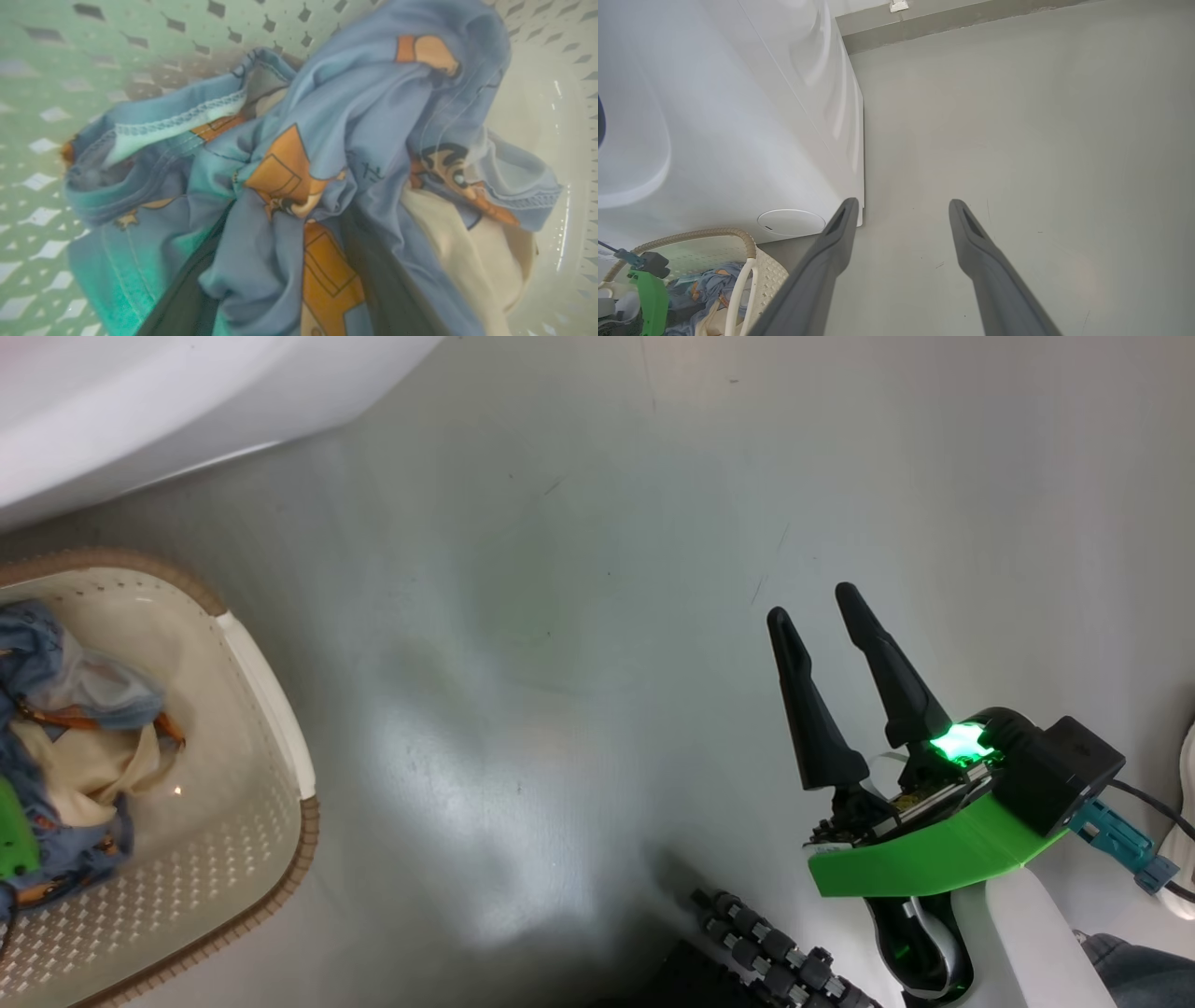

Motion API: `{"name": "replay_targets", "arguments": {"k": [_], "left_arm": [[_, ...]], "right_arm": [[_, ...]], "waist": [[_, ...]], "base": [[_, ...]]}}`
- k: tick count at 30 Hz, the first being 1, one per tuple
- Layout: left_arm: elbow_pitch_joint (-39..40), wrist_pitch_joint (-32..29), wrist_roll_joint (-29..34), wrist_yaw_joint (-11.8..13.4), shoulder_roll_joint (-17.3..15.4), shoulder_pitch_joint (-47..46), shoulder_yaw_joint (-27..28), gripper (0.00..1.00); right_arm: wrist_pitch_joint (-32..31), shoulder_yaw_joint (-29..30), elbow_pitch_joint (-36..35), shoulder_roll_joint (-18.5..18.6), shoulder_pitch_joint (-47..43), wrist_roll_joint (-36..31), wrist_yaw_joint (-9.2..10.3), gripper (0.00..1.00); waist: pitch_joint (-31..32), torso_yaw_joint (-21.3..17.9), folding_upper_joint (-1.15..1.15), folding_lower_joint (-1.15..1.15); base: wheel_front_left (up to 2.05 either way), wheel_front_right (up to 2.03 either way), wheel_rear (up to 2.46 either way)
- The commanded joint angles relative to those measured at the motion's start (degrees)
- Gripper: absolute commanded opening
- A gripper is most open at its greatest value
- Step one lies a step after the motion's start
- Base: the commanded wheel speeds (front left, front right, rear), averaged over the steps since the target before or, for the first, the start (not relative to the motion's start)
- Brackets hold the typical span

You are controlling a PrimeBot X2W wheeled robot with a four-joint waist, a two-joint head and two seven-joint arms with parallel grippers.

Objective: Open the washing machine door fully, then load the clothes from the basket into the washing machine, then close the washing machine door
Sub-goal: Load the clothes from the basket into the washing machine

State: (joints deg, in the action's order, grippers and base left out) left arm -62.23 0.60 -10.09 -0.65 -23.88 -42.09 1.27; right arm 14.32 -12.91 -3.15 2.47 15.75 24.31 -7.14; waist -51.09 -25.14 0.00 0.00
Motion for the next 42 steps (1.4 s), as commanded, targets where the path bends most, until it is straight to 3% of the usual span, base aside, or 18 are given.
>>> {"name": "replay_targets", "arguments": {"k": [1, 2, 8, 16, 29, 42], "left_arm": [[-0.1, 0.62, 0.96, -0.25, -1.45, 0.69, 0.71, 0.46], [-0.69, 1.09, 1.08, -0.46, -1.25, 0.39, 0.37, 0.0], [-4.15, 4.28, 0.07, -1.73, 1.1, 0.0, -0.17, 0.0], [-1.46, 13.97, -4.04, -2.85, 6.31, 5.23, 2.47, 0.0], [27.79, 14.39, -3.54, -1.0, 17.87, 29.4, 6.44, 0.0], [46.7, 14.39, -2.68, 0.74, 20.9, 44.47, 4.32, 0.0]], "right_arm": [[0.68, -1.15, -1.45, 0.41, -0.67, -0.33, -0.35, 1.0], [0.68, -1.13, -1.4, 0.41, -0.7, -0.33, -0.35, 1.0], [0.68, -0.03, -0.72, 0.41, -1.16, 0.24, -0.35, 1.0], [0.68, 3.07, 2.08, 0.41, -2.75, -0.58, -0.35, 1.0], [0.68, 7.76, 5.91, 0.41, -11.3, -5.58, -0.35, 1.0], [0.68, 8.59, 6.76, 0.41, -20.6, -10.84, -0.35, 1.0]], "waist": [[0.03, -0.02, 0.0, 0.0], [0.13, -0.01, 0.0, 0.0], [2.84, 1.21, 0.0, 0.0], [12.98, 7.12, 0.0, 0.0], [34.66, 17.06, 0.0, 0.0], [46.55, 19.91, 0.0, 0.0]], "base": [[0.0, 0.0, 0.0], [0.0, 0.0, 0.0], [0.0, 0.0, 0.0], [0.0, 0.0, 0.0], [0.0, 0.0, 0.0], [0.0, 0.0, 0.0]]}}
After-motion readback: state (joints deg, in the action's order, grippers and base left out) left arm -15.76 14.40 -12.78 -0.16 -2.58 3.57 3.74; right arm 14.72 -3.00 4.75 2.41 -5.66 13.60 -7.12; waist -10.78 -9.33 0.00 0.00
